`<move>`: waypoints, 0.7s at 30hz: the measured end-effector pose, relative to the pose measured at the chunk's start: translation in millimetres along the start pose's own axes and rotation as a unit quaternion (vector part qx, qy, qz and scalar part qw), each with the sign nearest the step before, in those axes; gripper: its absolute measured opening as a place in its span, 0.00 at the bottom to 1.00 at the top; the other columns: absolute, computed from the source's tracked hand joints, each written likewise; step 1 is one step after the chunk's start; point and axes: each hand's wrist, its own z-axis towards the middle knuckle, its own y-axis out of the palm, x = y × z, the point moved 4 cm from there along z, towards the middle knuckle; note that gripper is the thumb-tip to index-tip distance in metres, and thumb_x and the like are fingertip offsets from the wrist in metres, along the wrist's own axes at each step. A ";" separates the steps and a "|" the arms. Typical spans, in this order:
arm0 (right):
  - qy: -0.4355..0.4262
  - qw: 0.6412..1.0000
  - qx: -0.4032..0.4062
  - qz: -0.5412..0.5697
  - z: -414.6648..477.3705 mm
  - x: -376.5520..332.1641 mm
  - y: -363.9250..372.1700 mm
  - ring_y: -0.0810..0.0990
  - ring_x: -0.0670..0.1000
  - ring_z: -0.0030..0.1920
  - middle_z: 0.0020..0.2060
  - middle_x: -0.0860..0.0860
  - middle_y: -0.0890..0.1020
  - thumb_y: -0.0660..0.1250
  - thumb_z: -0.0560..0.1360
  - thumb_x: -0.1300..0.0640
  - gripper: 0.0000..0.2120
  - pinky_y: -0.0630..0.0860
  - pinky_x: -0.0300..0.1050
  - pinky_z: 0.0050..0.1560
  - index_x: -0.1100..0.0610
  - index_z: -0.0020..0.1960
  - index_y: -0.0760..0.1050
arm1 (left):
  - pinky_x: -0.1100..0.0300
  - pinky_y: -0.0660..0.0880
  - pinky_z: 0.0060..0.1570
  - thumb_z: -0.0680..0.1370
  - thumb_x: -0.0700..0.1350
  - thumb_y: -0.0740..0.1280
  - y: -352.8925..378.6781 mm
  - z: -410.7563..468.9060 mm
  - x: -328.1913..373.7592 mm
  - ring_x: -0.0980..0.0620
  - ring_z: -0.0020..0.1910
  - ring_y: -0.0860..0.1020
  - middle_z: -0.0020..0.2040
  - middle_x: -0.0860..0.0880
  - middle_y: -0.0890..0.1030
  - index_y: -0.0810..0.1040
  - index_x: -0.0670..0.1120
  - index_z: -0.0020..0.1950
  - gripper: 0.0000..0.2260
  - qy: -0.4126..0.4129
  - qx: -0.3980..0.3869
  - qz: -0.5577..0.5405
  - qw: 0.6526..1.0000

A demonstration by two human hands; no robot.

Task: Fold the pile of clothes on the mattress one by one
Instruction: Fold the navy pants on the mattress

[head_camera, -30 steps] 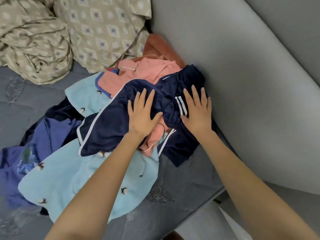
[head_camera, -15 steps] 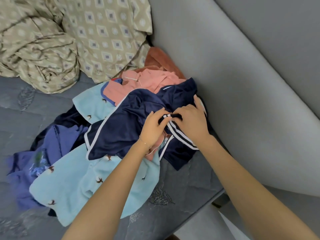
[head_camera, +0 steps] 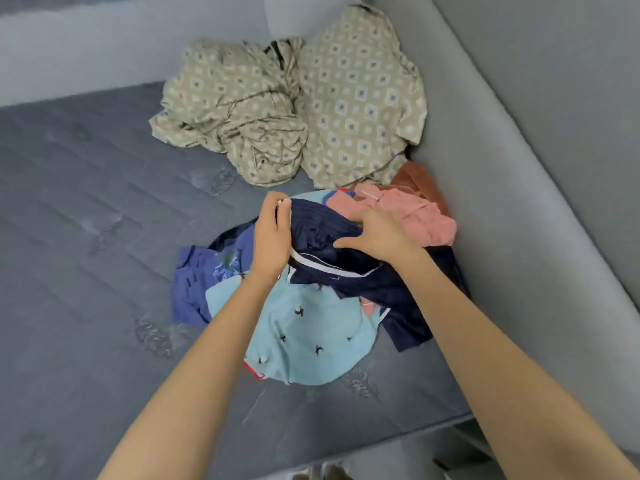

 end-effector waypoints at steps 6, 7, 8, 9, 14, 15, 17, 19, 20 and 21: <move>-0.004 0.999 -0.045 0.024 -17.4 -99.3 66.5 0.79 0.56 0.46 0.42 0.54 0.82 0.68 0.75 0.49 0.11 0.76 0.51 0.47 0.57 0.46 0.77 | 0.68 0.64 0.39 0.84 0.40 0.55 -139.8 -24.5 0.7 0.61 0.35 0.64 0.36 0.55 0.66 0.67 0.42 0.44 0.09 0.021 0.124 0.006 0.992; -0.001 0.998 -0.052 0.036 -21.2 -115.6 76.3 0.79 0.56 0.48 0.45 0.54 0.82 0.67 0.77 0.49 0.12 0.77 0.53 0.49 0.57 0.52 0.77 | 0.68 0.64 0.39 0.84 0.40 0.55 -161.9 -29.9 -1.9 0.61 0.35 0.64 0.36 0.55 0.66 0.67 0.42 0.44 0.09 0.027 0.135 0.014 0.990; 0.003 0.997 -0.055 0.045 -23.7 -131.4 86.2 0.79 0.56 0.49 0.47 0.53 0.81 0.66 0.77 0.49 0.12 0.77 0.53 0.49 0.57 0.55 0.76 | 0.69 0.64 0.39 0.84 0.40 0.56 -184.5 -35.9 -6.0 0.61 0.35 0.64 0.36 0.55 0.66 0.67 0.42 0.44 0.09 0.028 0.147 0.019 0.989; 0.003 0.997 -0.055 0.053 -27.1 -149.0 96.1 0.79 0.56 0.49 0.47 0.53 0.81 0.65 0.77 0.50 0.12 0.77 0.54 0.49 0.57 0.55 0.75 | 0.69 0.64 0.39 0.84 0.40 0.56 -207.3 -42.6 -11.1 0.62 0.35 0.65 0.37 0.55 0.66 0.67 0.42 0.44 0.09 0.027 0.159 0.022 0.987; -0.020 0.998 -0.020 0.050 -41.3 -243.5 144.5 0.79 0.56 0.48 0.44 0.53 0.80 0.65 0.78 0.50 0.11 0.69 0.47 0.39 0.58 0.52 0.75 | 0.70 0.65 0.41 0.83 0.39 0.55 -317.7 -77.0 -37.9 0.64 0.36 0.67 0.38 0.56 0.68 0.68 0.42 0.45 0.08 0.026 0.216 0.028 0.976; -0.025 0.999 -0.006 0.048 -45.7 -268.0 153.9 0.78 0.55 0.47 0.43 0.53 0.81 0.65 0.78 0.49 0.12 0.67 0.46 0.38 0.58 0.50 0.76 | 0.71 0.65 0.42 0.83 0.39 0.55 -342.2 -84.2 -44.2 0.65 0.36 0.67 0.38 0.56 0.68 0.68 0.42 0.45 0.08 0.022 0.230 0.027 0.973; -0.035 0.998 0.023 0.047 -54.6 -319.5 174.0 0.77 0.55 0.44 0.37 0.51 0.78 0.65 0.78 0.47 0.11 0.64 0.46 0.35 0.54 0.43 0.74 | 0.71 0.65 0.41 0.83 0.39 0.55 -395.4 -98.0 -57.0 0.65 0.36 0.67 0.37 0.56 0.68 0.68 0.42 0.45 0.07 0.018 0.250 0.028 0.968; -0.036 0.997 0.042 0.045 -62.8 -373.0 195.1 0.74 0.54 0.39 0.30 0.47 0.72 0.64 0.78 0.46 0.16 0.61 0.46 0.30 0.52 0.36 0.67 | 0.71 0.65 0.41 0.83 0.39 0.55 -453.2 -110.7 -68.8 0.65 0.36 0.67 0.37 0.56 0.68 0.67 0.42 0.45 0.07 0.019 0.258 0.043 0.965; -0.038 0.998 0.045 0.038 -65.8 -398.4 205.6 0.74 0.55 0.38 0.29 0.47 0.70 0.64 0.78 0.45 0.18 0.60 0.46 0.28 0.53 0.35 0.65 | 0.70 0.65 0.41 0.83 0.38 0.55 -481.8 -116.8 -74.3 0.64 0.36 0.67 0.37 0.57 0.68 0.67 0.42 0.45 0.07 0.018 0.259 0.054 0.964; -0.044 0.998 0.044 0.029 -69.2 -422.9 215.2 0.73 0.55 0.37 0.29 0.48 0.70 0.64 0.78 0.44 0.19 0.60 0.45 0.28 0.54 0.35 0.66 | 0.70 0.65 0.41 0.83 0.38 0.55 -510.0 -122.4 -79.0 0.64 0.36 0.67 0.37 0.56 0.68 0.67 0.42 0.45 0.08 0.016 0.258 0.066 0.964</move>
